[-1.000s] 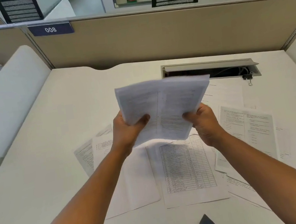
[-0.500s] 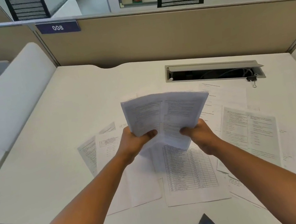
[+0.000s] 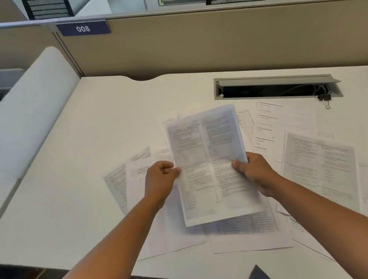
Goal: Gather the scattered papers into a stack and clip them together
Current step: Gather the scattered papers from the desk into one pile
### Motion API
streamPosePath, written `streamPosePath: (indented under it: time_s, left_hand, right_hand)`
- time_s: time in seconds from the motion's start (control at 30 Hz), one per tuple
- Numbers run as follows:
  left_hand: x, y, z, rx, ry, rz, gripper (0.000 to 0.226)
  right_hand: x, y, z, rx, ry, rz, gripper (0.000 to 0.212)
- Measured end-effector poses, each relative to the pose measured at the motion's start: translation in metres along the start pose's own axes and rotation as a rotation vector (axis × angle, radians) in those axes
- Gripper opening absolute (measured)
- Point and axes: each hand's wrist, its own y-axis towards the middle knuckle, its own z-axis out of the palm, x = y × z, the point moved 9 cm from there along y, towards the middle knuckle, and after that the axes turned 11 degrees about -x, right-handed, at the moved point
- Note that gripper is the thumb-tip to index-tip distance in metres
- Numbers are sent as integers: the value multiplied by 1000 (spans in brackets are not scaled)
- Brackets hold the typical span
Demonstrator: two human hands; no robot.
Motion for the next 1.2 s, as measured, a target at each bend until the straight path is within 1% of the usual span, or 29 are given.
streamPosePath:
  time_s: [0.03, 0.1, 0.17, 0.23, 0.3, 0.37, 0.47, 0.5, 0.57, 0.63, 0.67, 0.73, 0.77, 0.83, 0.93, 0.97, 1.0, 1.07, 1.17, 1.2]
  left_hand:
    - [11, 4, -11, -81, 122, 3, 38]
    - [32, 8, -33, -213, 427, -13, 64]
    - [49, 8, -50, -258, 608, -63, 86]
    - [62, 6, -62, -258, 651, -117, 101]
    - [71, 7, -70, -260, 601, -170, 107]
    - [77, 10, -73, -251, 536, -204, 108]
    - [77, 13, -80, -259, 387, -214, 99]
    - [77, 13, -81, -268, 331, -201, 91]
    - [77, 13, -87, -299, 251, -185, 68]
    - [78, 11, -94, -356, 234, -199, 43]
    - [81, 10, -98, -389, 259, -222, 35]
    - [86, 7, -103, -450, 327, -281, 31]
    - [88, 6, -103, -462, 315, -309, 32]
    - [89, 5, -99, -448, 240, -346, 31]
    - [90, 5, -95, -459, 104, -416, 11]
    - [92, 7, -95, -465, 48, -431, 9]
    - [93, 9, -94, -468, 5, -433, 11]
    - [92, 9, -92, -459, 11, -431, 20]
    - [90, 5, -91, -425, 210, -431, 59]
    - [89, 3, -93, -424, 295, -433, 66]
  right_hand:
    - [-9, 3, -1, -6, -17, 30, 15]
    - [-26, 7, -5, -23, -28, 83, 17]
    - [-38, 10, -6, -33, -43, 117, 19]
    - [-46, 12, -3, -34, -64, 133, 20]
    - [-50, 12, 1, -31, -69, 142, 17]
    - [-53, 13, 5, -28, -70, 153, 15]
    - [-58, 15, 10, -18, -103, 159, 24]
    - [-59, 16, 10, -15, -116, 159, 25]
    - [-60, 17, 11, -9, -140, 154, 26]
    - [-60, 17, 11, -7, -150, 149, 25]
    - [-59, 17, 11, -5, -149, 150, 24]
    - [-58, 16, 11, -2, -143, 152, 22]
    - [-57, 16, 12, -3, -143, 151, 21]
    - [-56, 15, 12, -6, -151, 143, 22]
    - [-55, 13, 13, -5, -183, 120, 22]
    - [-55, 11, 13, -6, -192, 112, 22]
    - [-54, 10, 13, -8, -196, 106, 22]
    - [-54, 9, 13, -12, -194, 102, 22]
    - [-56, 8, 12, -14, -177, 106, 23]
    - [-56, 7, 12, -14, -174, 108, 23]
